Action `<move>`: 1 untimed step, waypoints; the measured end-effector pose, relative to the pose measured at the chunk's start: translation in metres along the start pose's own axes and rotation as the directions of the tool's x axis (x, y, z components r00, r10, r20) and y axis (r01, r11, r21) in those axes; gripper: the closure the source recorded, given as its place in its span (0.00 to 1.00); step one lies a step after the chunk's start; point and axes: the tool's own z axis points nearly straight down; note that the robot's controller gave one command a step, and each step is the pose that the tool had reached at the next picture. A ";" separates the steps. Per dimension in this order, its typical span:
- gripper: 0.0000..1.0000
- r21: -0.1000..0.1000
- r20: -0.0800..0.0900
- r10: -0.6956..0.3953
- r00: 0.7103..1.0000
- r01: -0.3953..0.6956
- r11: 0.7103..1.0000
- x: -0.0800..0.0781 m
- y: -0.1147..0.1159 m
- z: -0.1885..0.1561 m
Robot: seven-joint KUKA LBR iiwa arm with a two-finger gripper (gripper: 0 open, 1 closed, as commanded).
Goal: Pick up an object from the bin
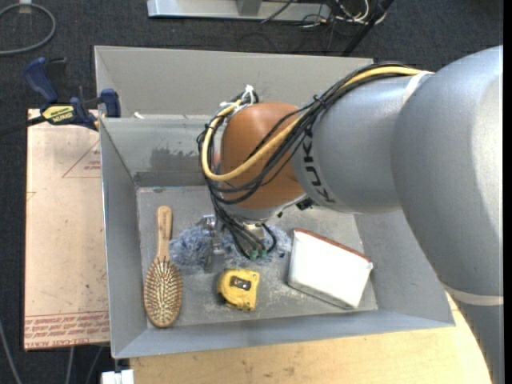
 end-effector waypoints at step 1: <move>1.00 0.000 0.003 0.000 1.000 0.000 1.000 -0.001 0.000 -0.014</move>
Offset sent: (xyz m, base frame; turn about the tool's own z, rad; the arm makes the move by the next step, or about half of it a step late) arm 0.0000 0.0000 0.0641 0.0000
